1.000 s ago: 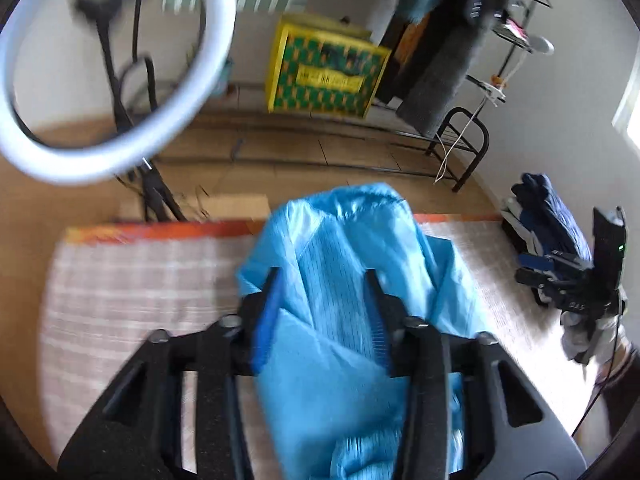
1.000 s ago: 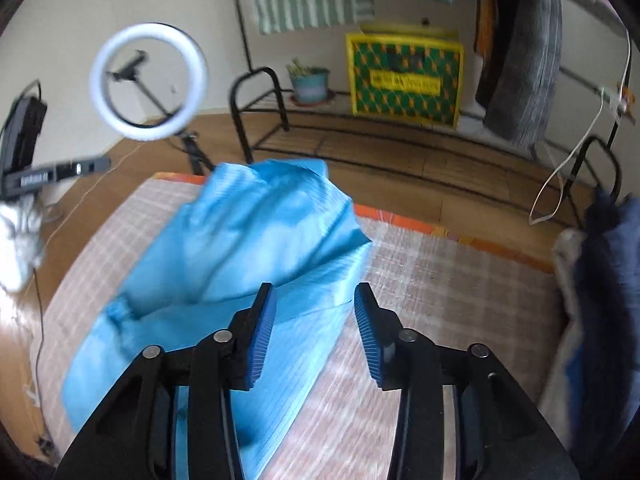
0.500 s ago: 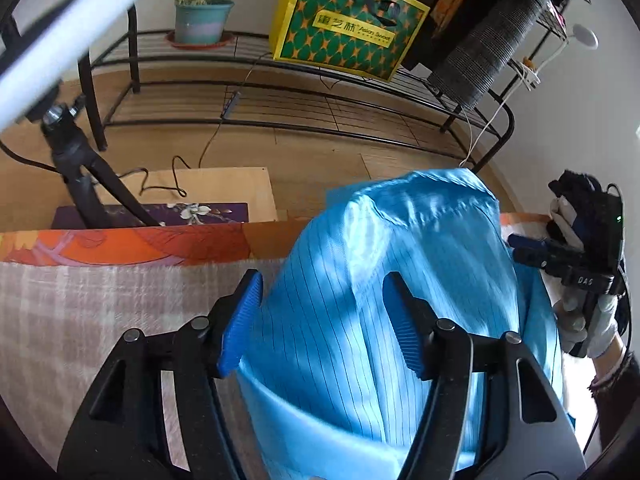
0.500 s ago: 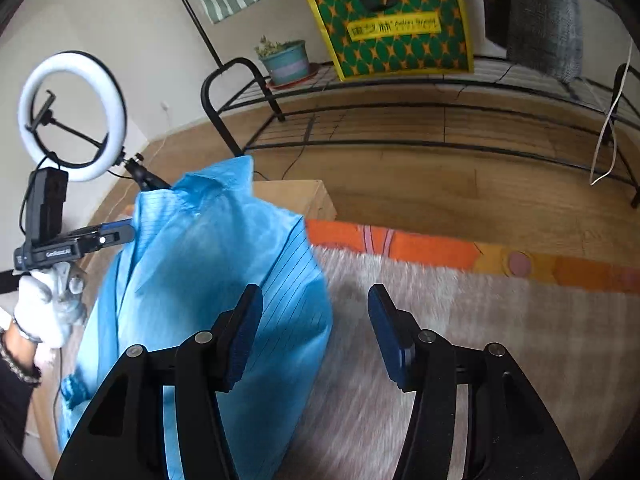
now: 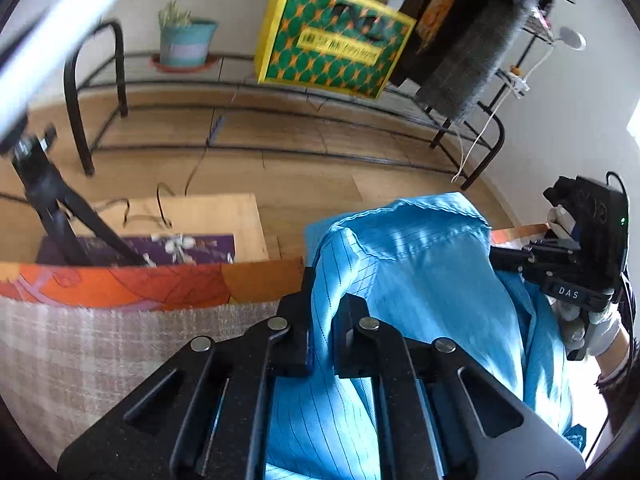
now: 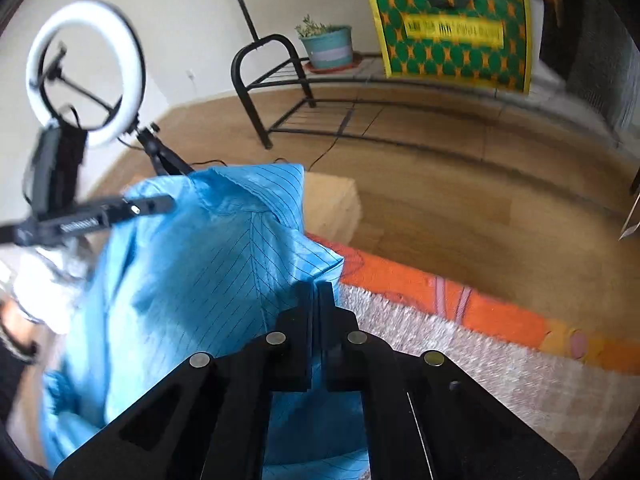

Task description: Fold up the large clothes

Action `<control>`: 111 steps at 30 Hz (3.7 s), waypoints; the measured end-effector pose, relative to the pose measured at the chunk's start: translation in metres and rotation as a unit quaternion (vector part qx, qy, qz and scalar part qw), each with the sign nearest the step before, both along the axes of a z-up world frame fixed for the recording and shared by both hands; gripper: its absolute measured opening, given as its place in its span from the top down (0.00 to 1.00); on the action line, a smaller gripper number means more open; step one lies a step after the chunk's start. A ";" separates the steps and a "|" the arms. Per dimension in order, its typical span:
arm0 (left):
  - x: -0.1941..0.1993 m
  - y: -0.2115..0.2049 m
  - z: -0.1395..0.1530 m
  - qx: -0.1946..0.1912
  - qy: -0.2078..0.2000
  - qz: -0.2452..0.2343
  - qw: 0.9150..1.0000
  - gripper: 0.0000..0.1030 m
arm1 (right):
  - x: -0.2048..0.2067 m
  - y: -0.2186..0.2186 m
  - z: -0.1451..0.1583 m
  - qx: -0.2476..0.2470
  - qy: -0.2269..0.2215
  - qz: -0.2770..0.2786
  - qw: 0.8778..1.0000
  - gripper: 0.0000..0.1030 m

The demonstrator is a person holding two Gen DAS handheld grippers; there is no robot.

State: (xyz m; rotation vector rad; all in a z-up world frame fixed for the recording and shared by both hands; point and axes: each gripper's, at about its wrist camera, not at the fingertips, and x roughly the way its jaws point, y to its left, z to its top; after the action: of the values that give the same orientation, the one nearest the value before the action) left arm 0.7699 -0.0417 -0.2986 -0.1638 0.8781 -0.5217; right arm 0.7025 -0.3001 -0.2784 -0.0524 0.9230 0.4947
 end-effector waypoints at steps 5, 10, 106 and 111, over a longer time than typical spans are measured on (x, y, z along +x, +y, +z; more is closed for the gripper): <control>-0.016 0.010 0.030 -0.011 -0.038 0.016 0.999 0.99 | -0.017 -0.012 0.043 0.025 -0.062 -0.035 0.997 1.00; -0.036 0.010 0.060 -0.008 -0.073 0.011 0.997 0.99 | -0.041 -0.009 0.068 0.014 -0.087 -0.030 0.996 1.00; -0.534 0.116 0.167 -0.097 -0.027 0.093 0.991 0.49 | -0.570 -0.047 0.223 0.202 -0.094 -0.059 0.973 0.57; -0.581 0.131 0.253 -0.069 -0.109 0.078 0.989 0.49 | -0.620 -0.063 0.288 0.136 -0.199 -0.047 0.969 0.57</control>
State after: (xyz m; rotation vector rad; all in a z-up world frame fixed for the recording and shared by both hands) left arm 0.1888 0.0891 -0.0461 -0.2938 0.6096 -0.4449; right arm 0.0822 -0.3632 0.0100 0.1376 0.4564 0.4958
